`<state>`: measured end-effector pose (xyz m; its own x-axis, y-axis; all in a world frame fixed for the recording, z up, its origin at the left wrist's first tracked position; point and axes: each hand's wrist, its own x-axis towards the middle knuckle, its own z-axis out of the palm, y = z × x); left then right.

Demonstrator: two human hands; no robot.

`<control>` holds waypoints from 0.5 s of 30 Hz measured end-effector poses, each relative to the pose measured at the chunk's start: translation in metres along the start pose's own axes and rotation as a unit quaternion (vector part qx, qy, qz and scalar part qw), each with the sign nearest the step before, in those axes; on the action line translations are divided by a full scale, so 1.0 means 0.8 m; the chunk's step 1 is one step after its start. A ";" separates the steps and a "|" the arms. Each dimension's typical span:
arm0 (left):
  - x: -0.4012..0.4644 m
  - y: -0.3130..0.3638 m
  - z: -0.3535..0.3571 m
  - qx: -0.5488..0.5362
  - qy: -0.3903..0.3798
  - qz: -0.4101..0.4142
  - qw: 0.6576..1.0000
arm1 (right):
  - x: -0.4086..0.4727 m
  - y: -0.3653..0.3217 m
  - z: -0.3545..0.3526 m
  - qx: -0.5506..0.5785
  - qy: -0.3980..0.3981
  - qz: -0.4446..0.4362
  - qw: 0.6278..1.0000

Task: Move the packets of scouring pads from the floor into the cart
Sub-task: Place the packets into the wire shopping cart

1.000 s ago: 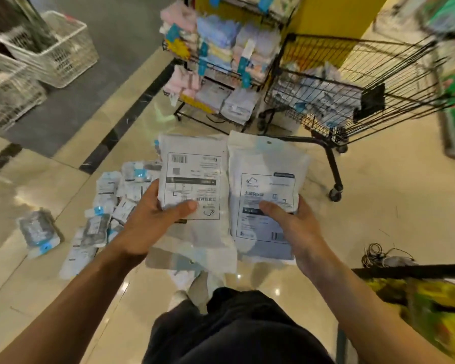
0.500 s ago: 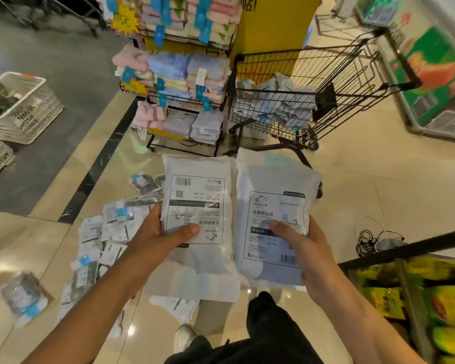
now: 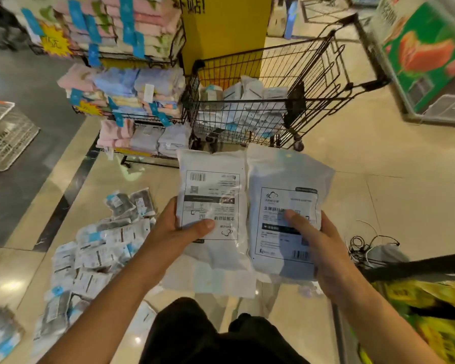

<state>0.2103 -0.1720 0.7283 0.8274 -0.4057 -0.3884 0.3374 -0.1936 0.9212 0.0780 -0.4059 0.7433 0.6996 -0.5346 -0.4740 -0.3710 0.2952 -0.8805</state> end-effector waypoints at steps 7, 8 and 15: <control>0.077 0.038 0.037 0.011 -0.001 -0.012 1.000 | 0.080 -0.042 -0.019 0.007 -0.004 0.012 1.000; 0.091 0.041 0.040 0.012 0.000 -0.015 1.000 | 0.093 -0.047 -0.018 0.006 -0.004 0.015 1.000; 0.219 0.055 0.041 0.020 0.001 -0.038 0.999 | 0.209 -0.087 0.004 -0.002 0.012 0.027 1.000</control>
<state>0.3558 -0.2811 0.7001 0.8009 -0.3866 -0.4572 0.3811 -0.2597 0.8873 0.2232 -0.5135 0.7255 0.6637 -0.5371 -0.5206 -0.4103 0.3205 -0.8538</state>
